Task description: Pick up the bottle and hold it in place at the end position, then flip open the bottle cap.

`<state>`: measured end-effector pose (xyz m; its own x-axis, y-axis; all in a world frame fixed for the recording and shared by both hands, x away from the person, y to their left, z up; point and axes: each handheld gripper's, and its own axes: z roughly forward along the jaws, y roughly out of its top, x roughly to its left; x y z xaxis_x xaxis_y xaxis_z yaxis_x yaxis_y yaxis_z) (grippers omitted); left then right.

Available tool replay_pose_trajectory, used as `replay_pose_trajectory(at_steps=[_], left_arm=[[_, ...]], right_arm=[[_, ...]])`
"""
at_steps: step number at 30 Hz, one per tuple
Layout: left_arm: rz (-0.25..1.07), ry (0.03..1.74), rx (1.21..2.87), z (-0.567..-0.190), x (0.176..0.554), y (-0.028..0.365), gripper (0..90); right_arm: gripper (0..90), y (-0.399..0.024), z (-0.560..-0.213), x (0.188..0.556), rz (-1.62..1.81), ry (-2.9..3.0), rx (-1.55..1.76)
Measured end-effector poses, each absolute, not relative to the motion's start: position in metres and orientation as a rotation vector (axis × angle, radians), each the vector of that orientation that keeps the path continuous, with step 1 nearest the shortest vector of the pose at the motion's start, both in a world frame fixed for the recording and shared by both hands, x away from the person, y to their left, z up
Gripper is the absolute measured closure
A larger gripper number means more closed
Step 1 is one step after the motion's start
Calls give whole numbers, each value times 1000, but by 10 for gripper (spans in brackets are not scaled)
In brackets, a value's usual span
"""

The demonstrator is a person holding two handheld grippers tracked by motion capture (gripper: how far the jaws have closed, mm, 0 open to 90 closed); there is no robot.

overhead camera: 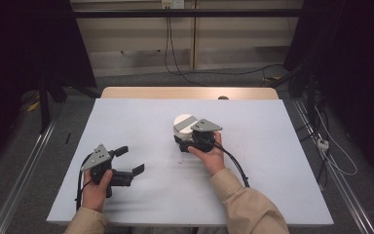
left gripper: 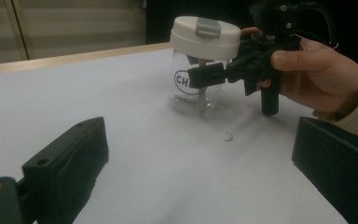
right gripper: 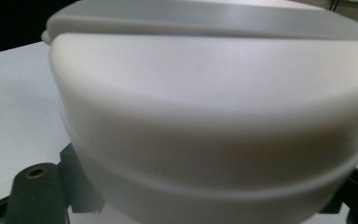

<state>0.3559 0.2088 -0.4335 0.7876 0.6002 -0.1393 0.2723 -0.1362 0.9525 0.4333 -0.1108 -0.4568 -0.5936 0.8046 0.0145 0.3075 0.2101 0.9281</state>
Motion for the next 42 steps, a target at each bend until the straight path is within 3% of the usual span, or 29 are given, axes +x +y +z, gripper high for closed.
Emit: replay_pose_trajectory(at_steps=[42], left_arm=[[282, 666, 1743, -419, 389, 160, 48]], right_arm=[[186, -111, -459, 434, 1375, 2016, 1031]])
